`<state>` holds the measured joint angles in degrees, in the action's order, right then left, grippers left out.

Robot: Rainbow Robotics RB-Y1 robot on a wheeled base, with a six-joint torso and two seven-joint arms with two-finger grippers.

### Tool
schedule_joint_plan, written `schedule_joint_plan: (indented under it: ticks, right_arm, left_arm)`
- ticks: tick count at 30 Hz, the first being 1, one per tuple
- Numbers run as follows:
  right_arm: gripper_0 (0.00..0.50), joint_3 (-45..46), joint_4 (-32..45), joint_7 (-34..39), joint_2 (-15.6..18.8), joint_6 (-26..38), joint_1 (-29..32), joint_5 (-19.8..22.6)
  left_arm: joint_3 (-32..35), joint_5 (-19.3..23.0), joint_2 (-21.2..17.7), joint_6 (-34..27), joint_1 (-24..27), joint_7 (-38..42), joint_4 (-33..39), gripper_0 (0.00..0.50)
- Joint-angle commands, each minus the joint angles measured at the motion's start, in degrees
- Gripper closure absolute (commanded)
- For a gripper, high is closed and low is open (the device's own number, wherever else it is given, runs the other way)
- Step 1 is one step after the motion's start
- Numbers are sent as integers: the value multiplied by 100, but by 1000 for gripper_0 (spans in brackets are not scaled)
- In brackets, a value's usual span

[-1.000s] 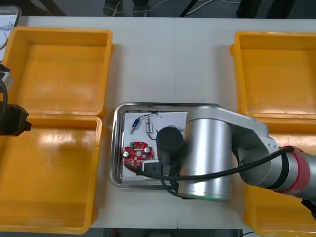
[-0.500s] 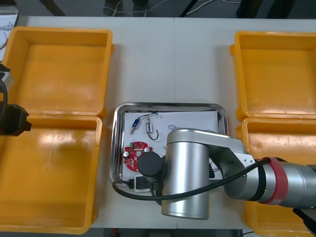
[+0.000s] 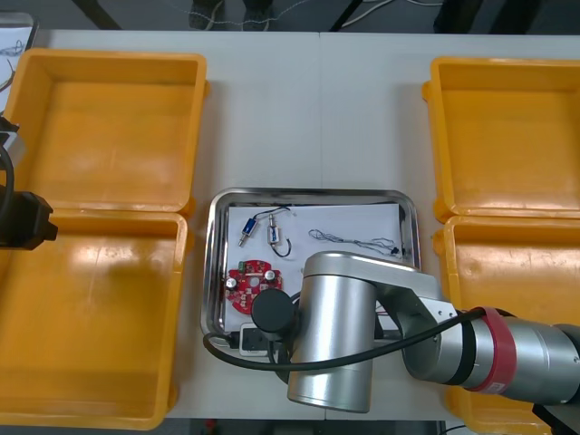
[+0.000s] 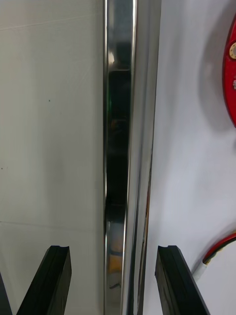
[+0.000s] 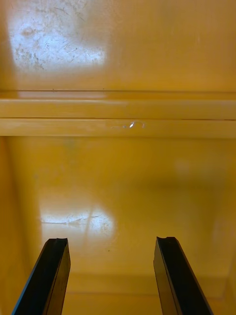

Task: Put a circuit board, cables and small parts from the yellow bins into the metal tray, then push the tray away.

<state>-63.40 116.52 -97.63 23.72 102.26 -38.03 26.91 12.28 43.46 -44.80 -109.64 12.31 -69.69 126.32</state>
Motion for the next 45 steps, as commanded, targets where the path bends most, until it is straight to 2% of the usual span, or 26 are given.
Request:
schedule_joint_plan:
  ticks: [1, 7, 19, 21, 22, 23, 24, 25, 27, 36, 45]
  right_arm:
    - [0, -41, -95, 112, -166, -180, 182, -151]
    - [0, -41, -148, 77, -210, -320, 287, -318]
    - [0, -50, -227, 69, -201, -566, 305, -335]
    - [81, -50, -227, 69, -201, -566, 305, -335]
    - [160, -41, -218, 69, -201, -566, 305, -327]
    - [209, -50, -227, 77, -201, -566, 305, -327]
    - [303, -50, -227, 77, -201, -566, 305, -335]
    - [360, -50, -227, 69, -192, -566, 305, -335]
    - [409, -50, -218, 69, -166, -584, 305, -335]
    - [500, -50, -209, 7, 19, -865, 243, -221]
    - [500, -58, -209, -46, 256, -1076, 32, 95]
  left_arm:
    - [152, 40, -249, -36, -88, -264, 191, 0]
    - [152, 40, -249, -36, -88, -264, 191, 0]
    - [152, 40, -249, -36, -88, -264, 191, 0]
    - [152, 40, -249, -36, -88, -264, 191, 0]
    - [152, 40, -249, -36, -88, -264, 191, 0]
    - [152, 40, -249, -36, -88, -264, 191, 0]
    - [152, 40, -249, -36, -88, -264, 191, 0]
    - [152, 40, -249, -36, -88, -264, 191, 0]
    - [152, 40, -249, -36, -88, -264, 191, 0]
    - [152, 40, -249, -36, -88, -264, 191, 0]
    - [152, 40, -249, -36, -88, -264, 191, 0]
